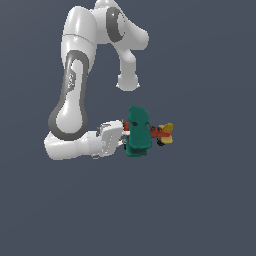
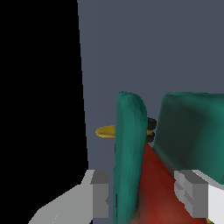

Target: Pick up the object and move it to a goal position.

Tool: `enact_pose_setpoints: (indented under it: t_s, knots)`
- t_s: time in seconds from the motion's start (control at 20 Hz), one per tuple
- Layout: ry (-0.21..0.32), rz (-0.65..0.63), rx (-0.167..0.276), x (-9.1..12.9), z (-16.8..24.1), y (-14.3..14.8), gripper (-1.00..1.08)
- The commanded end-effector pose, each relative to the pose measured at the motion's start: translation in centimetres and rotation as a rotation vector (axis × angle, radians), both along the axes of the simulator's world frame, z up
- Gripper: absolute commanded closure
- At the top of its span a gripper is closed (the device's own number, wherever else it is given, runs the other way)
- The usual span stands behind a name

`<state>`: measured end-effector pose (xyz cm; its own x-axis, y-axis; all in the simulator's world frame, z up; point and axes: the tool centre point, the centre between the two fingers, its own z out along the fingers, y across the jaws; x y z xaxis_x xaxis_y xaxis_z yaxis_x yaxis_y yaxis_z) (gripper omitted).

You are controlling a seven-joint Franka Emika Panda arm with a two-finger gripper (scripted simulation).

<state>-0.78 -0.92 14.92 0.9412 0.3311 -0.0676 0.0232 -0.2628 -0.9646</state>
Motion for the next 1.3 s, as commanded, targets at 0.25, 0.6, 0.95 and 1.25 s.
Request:
enact_pose_setpoints:
  t_s: [0.25,0.6,0.95,1.25]
  knots:
    - [-0.005,-0.003,0.019,0.1,-0.1,0.0,-0.20]
    - [-0.006,-0.002,0.020,-0.4,-0.4,1.1,-0.20]
    - [-0.007,-0.002,0.022,-1.0,-0.8,2.9,-0.20]
    - [-0.007,-0.003,0.023,-1.1,-0.9,3.1,1.08]
